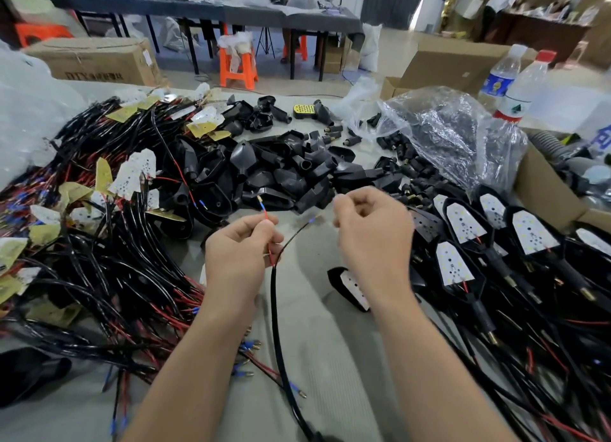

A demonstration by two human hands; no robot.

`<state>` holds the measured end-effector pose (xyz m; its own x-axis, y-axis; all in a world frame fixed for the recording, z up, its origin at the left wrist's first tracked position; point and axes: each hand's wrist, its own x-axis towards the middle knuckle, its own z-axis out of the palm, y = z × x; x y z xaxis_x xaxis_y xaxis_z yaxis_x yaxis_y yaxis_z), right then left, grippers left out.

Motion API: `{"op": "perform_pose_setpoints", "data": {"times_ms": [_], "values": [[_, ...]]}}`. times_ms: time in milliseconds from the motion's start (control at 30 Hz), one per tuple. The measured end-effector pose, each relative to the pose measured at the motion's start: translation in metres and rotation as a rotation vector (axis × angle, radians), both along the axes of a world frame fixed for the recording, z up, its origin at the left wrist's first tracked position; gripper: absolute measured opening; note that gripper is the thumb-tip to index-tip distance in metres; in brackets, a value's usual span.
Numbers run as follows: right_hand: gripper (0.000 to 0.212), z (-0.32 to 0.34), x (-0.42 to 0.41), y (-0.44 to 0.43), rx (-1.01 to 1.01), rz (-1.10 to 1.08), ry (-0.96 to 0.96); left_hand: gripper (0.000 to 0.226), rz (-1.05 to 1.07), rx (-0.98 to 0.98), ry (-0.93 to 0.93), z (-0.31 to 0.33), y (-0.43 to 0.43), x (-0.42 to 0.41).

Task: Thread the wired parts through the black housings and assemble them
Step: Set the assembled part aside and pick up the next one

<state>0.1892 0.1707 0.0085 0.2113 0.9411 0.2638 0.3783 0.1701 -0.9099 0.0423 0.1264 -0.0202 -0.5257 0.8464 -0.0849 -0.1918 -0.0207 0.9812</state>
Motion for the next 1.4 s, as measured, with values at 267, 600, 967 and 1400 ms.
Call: {"op": "perform_pose_setpoints", "data": {"times_ms": [267, 600, 967, 1400], "values": [[0.02, 0.044, 0.057, 0.075, -0.298, -0.022, -0.896, 0.023, -0.073, -0.095, 0.352, -0.008, -0.002, -0.003], [0.01, 0.05, 0.081, 0.124, -0.362, 0.215, -1.371, 0.019, -0.094, -0.112, 0.589, -0.004, -0.009, 0.003], [0.017, 0.057, 0.046, 0.051, -0.058, 0.092, -0.659, 0.017, -0.092, -0.167, 0.539, -0.003, -0.007, 0.003], [0.029, -0.007, 0.013, -0.003, -0.262, 0.247, 0.699, 0.038, -0.097, -0.077, 0.594, 0.001, -0.015, 0.001]]}}
